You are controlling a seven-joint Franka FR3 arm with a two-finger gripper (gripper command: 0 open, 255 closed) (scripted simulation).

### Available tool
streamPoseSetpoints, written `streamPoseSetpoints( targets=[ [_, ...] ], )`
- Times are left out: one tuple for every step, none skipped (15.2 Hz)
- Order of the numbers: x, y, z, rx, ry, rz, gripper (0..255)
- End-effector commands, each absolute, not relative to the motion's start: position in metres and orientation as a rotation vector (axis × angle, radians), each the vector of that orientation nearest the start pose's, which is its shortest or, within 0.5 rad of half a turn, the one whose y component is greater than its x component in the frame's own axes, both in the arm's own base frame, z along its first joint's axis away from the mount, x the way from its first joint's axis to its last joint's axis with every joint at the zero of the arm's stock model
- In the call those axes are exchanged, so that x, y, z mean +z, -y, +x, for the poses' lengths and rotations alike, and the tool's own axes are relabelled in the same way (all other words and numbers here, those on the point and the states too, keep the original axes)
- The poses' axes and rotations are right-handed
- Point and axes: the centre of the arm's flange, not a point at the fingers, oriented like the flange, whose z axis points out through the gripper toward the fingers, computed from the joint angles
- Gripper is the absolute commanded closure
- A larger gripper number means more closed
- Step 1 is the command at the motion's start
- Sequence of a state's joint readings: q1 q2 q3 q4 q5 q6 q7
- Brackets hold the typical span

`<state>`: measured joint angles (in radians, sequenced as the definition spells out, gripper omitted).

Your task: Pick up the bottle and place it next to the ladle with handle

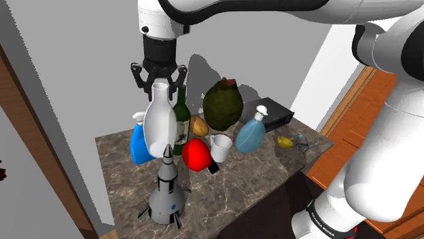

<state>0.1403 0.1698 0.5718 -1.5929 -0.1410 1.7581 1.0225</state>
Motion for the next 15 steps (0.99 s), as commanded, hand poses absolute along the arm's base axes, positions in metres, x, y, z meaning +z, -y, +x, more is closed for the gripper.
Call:
streamPoseSetpoints(
  targets=[
    [0.547, -0.344, 0.48, -0.08, -0.461, -3.119, 255],
    [0.547, -0.331, 0.478, -0.08, -0.461, -3.119, 255],
    [0.547, -0.318, 0.476, -0.08, -0.461, -3.119, 255],
    [0.547, -0.305, 0.474, -0.08, -0.461, -3.119, 255],
    [0.547, -0.292, 0.472, -0.08, -0.461, -3.119, 255],
    [0.547, -0.279, 0.47, -0.08, -0.461, -3.119, 255],
    [0.547, -0.266, 0.468, -0.08, -0.461, -3.119, 255],
    [0.547, -0.253, 0.466, -0.08, -0.461, -3.119, 255],
    [0.547, -0.24, 0.464, -0.08, -0.461, -3.119, 255],
    [0.547, -0.227, 0.462, -0.08, -0.461, -3.119, 255],
    [0.547, -0.214, 0.46, -0.08, -0.461, -3.119, 255],
    [0.547, -0.201, 0.459, -0.08, -0.461, -3.119, 255],
    [0.547, -0.188, 0.457, -0.08, -0.461, -3.119, 255],
    [0.547, -0.175, 0.455, -0.08, -0.461, -3.119, 255],
    [0.547, -0.162, 0.453, -0.08, -0.46, -3.119, 255]
  ],
)
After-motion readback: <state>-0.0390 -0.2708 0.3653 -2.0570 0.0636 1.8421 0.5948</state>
